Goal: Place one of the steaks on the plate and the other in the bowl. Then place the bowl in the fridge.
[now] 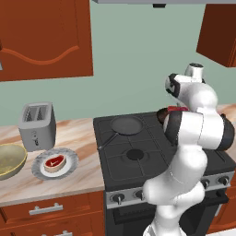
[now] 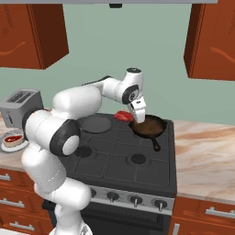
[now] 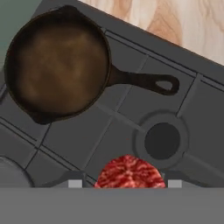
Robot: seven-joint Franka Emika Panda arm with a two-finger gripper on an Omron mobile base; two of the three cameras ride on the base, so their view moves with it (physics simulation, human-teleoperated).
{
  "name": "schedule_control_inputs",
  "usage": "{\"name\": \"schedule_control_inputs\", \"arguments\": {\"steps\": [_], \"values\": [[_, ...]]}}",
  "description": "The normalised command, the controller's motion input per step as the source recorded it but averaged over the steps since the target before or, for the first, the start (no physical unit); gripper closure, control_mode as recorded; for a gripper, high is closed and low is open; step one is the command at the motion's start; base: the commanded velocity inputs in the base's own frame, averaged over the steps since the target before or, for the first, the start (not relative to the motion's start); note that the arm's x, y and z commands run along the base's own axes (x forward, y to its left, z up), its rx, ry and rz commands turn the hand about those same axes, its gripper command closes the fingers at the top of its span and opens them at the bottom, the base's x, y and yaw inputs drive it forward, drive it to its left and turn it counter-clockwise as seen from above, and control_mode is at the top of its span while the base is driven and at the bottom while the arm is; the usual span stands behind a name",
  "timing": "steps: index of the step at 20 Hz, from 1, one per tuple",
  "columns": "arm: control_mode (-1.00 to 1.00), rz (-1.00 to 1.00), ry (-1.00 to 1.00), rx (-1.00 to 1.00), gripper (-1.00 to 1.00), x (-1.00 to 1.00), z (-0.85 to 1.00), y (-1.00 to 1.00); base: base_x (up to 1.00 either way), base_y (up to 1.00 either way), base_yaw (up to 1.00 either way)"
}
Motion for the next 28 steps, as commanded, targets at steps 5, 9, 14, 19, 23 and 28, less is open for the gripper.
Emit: {"name": "schedule_control_inputs", "arguments": {"steps": [5, 9, 14, 19, 23, 28], "values": [[-1.0, 0.03, 0.0, 0.0, 1.0, -1.0, 0.83, 0.51, 0.0, 0.0, 0.0], [-1.0, 0.02, -0.06, -0.04, 1.0, -1.0, 0.48, 0.5, 0.0, 0.0, 0.0], [-1.0, 0.0, -0.3, -0.13, 1.0, -0.92, 0.09, 0.54, 0.0, 0.0, 0.0], [-1.0, 0.02, -0.05, -0.03, 1.0, -0.5, 0.04, 0.62, 0.0, 0.0, 0.0], [-1.0, 0.0, 0.0, 0.0, 1.0, -0.41, 0.45, 0.53, 0.0, 0.0, 0.0], [-1.0, 0.01, 0.04, 0.0, 1.0, -0.24, 0.49, 0.3, 0.0, 0.0, 0.0]]}}
